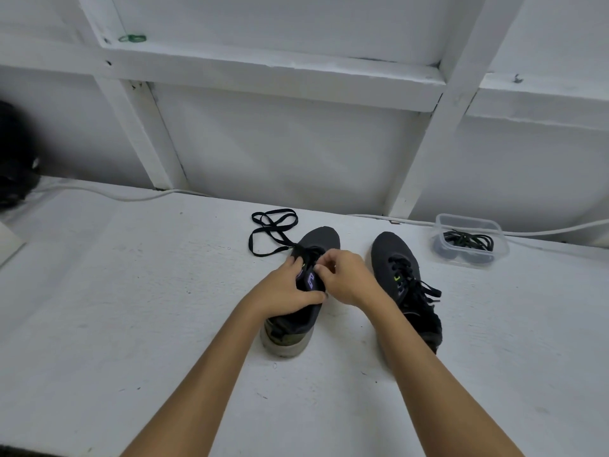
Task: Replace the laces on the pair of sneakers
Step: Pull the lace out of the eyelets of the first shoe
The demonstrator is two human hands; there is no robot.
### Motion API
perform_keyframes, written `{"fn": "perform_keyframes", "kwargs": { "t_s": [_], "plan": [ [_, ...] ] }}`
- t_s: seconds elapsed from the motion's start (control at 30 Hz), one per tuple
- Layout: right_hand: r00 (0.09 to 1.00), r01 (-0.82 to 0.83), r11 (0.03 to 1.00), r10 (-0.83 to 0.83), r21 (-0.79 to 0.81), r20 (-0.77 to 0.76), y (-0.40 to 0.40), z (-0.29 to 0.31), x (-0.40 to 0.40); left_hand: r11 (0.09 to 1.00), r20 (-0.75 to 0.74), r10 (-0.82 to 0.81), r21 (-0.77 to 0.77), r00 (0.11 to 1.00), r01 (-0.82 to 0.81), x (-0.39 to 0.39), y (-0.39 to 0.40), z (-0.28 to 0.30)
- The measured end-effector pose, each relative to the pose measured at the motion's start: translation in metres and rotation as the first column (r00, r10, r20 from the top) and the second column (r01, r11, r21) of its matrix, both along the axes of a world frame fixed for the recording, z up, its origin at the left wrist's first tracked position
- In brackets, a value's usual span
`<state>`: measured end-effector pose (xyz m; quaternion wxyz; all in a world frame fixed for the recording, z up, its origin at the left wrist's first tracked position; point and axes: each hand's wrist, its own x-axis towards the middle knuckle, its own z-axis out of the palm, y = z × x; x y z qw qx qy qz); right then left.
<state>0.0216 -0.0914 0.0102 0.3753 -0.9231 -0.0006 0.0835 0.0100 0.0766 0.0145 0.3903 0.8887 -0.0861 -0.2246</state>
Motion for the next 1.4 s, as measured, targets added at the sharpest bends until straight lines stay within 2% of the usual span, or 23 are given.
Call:
{"fn": "perform_keyframes", "kwargs": {
  "t_s": [0.13, 0.27, 0.37, 0.57, 0.67, 0.73, 0.83, 1.03, 1.1, 1.2, 1.3, 1.37, 1.4],
  "plan": [
    [0.996, -0.047, 0.998, 0.051, -0.048, 0.074, 0.0, 0.006, 0.006, 1.0, 0.009, -0.005, 0.03, 1.0, 0.005, -0.001, -0.002, 0.002],
    [0.995, 0.097, 0.983, -0.101, 0.157, 0.016, -0.003, -0.001, 0.002, 1.0, 0.028, 0.003, 0.025, 1.0, -0.003, -0.002, -0.002, 0.0],
    [0.989, 0.134, 0.962, -0.115, 0.237, -0.089, -0.007, -0.008, -0.003, 1.0, 0.04, 0.005, 0.023, 0.999, -0.006, -0.002, -0.002, -0.001],
    [0.996, 0.072, 0.993, -0.077, 0.089, 0.051, -0.001, 0.001, -0.001, 1.0, 0.046, 0.011, -0.004, 0.999, -0.011, -0.003, -0.001, 0.001],
    [0.979, 0.14, 0.981, -0.157, 0.133, 0.129, -0.002, 0.004, 0.003, 1.0, 0.051, 0.007, -0.009, 0.999, -0.006, -0.003, -0.001, 0.001],
    [0.977, 0.18, 0.965, -0.197, 0.192, 0.076, -0.001, 0.001, 0.0, 1.0, 0.051, 0.003, -0.002, 0.999, -0.003, -0.003, -0.001, 0.0],
    [0.974, 0.225, 0.935, -0.207, 0.276, -0.092, -0.001, -0.002, -0.005, 1.0, 0.051, 0.004, 0.002, 0.999, -0.004, -0.003, -0.001, 0.0],
    [0.992, 0.12, 0.977, -0.126, 0.176, 0.019, 0.001, -0.005, -0.007, 1.0, 0.048, 0.012, 0.0, 0.999, -0.012, -0.003, -0.001, -0.001],
    [0.971, 0.199, 0.957, -0.222, 0.213, 0.089, 0.0, -0.003, -0.002, 1.0, 0.037, 0.01, -0.012, 0.999, -0.009, -0.003, 0.0, -0.002],
    [0.897, 0.364, 0.863, -0.426, 0.349, 0.118, -0.003, 0.001, 0.002, 1.0, 0.037, 0.001, -0.013, 0.999, -0.001, -0.002, 0.001, -0.003],
    [0.921, 0.374, 0.852, -0.388, 0.366, -0.038, -0.001, 0.003, -0.004, 1.0, 0.041, 0.005, 0.016, 0.999, -0.006, -0.002, 0.0, -0.002],
    [0.943, 0.329, 0.886, -0.292, 0.327, -0.157, 0.001, -0.001, -0.008, 1.0, 0.05, 0.004, 0.017, 0.999, -0.005, -0.002, 0.0, -0.002],
    [0.953, 0.295, 0.907, -0.259, 0.301, -0.156, 0.002, -0.005, -0.01, 1.0, 0.054, 0.002, 0.018, 0.999, -0.003, -0.002, 0.0, -0.002]
  ]
}}
